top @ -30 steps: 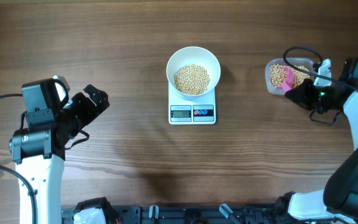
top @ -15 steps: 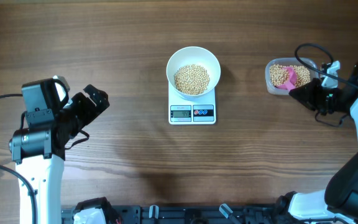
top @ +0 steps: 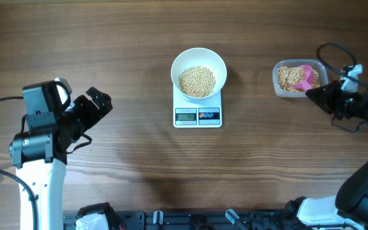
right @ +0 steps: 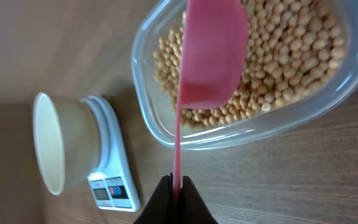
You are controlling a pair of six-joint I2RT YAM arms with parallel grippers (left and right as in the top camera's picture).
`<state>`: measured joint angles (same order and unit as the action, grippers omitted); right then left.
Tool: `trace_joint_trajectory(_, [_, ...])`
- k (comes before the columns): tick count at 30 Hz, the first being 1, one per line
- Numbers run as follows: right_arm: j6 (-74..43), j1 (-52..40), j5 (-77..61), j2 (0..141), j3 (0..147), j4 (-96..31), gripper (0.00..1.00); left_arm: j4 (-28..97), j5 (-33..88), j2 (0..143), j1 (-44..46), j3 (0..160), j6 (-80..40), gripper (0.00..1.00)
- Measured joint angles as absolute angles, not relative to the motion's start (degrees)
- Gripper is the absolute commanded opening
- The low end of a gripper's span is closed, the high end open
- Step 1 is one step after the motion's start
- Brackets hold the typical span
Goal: Scoop item into bowl and weigh 150g on scale
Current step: 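Drag the scoop through the soybeans and lift it filled, then carry the filled scoop left over the white bowl on the scale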
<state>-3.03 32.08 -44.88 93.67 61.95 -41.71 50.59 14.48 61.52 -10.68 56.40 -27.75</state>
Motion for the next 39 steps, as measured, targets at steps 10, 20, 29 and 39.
trace_joint_trajectory(10, [-3.0,37.4,-51.2,93.7,62.0,-42.0,0.04,50.6,14.5,61.5,-10.7,56.4,-27.7,1.00])
trace_joint_trajectory(20, [-2.8,38.0,-57.5,93.7,62.0,-42.7,0.04,50.6,14.5,61.5,-10.7,56.4,-27.7,1.00])
trace_joint_trajectory(29, [-1.6,38.0,-66.2,93.7,62.0,-43.2,0.04,50.6,14.5,61.5,-10.7,56.4,-27.7,1.00])
trace_joint_trajectory(39, [-1.4,38.0,-73.8,93.7,62.0,-43.2,0.04,50.6,14.5,61.5,-10.7,56.4,-27.7,1.00])
